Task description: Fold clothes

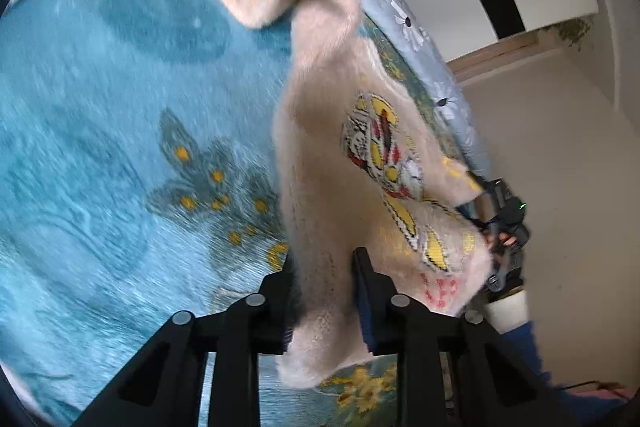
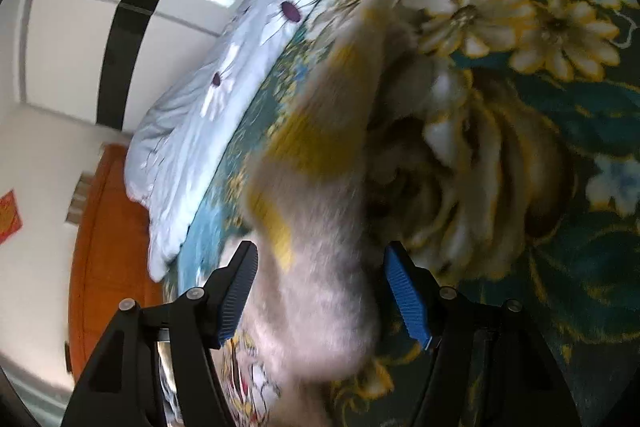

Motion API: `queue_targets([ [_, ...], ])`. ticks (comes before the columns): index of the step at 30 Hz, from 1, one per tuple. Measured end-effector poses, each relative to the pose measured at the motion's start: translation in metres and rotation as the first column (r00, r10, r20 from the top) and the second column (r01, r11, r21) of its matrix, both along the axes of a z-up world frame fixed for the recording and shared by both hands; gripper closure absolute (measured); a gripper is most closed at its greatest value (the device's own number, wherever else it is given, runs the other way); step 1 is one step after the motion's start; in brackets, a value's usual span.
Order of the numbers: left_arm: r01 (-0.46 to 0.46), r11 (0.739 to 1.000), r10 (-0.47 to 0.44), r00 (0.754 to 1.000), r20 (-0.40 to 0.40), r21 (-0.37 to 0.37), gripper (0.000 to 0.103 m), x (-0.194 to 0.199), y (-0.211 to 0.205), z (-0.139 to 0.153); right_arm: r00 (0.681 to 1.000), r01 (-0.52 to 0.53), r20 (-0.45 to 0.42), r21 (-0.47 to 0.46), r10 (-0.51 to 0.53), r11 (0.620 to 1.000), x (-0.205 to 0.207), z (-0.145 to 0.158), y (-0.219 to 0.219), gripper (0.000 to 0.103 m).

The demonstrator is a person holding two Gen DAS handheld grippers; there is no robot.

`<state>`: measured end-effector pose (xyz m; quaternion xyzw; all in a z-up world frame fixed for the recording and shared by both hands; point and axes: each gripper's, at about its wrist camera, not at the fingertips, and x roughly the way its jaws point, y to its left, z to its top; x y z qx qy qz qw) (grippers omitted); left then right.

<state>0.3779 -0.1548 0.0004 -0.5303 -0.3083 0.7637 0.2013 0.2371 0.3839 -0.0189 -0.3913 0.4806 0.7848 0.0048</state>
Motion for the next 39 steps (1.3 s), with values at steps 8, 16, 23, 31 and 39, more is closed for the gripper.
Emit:
queue_targets([
  [8,-0.068,0.991,0.068,0.998,-0.009,-0.119,0.063,0.001,-0.013,0.003,0.999,-0.027,0.023,0.105,0.025,0.994,-0.019,0.012,-0.014,0.054],
  [16,-0.171,0.966,0.158,0.984,-0.082,-0.193,0.053,0.001,-0.031,0.025,0.982,-0.171,-0.011,0.354,0.187,0.919,-0.025,0.046,-0.071,0.077],
  [23,-0.209,0.955,0.180,0.973,-0.147,-0.212,0.053,-0.003,-0.011,0.032,0.891,-0.391,0.057,0.601,0.451,0.697,-0.011,0.053,-0.175,0.078],
  [31,-0.106,0.968,0.077,0.988,-0.131,-0.226,0.051,-0.014,0.030,0.025,0.790,-0.548,0.072,0.527,0.609,0.649,0.010,0.037,-0.199,0.052],
  [39,-0.060,0.974,0.045,0.996,-0.076,-0.221,0.050,-0.010,0.041,0.007,0.842,-0.504,-0.068,0.258,0.536,0.824,0.027,0.036,-0.131,0.038],
])
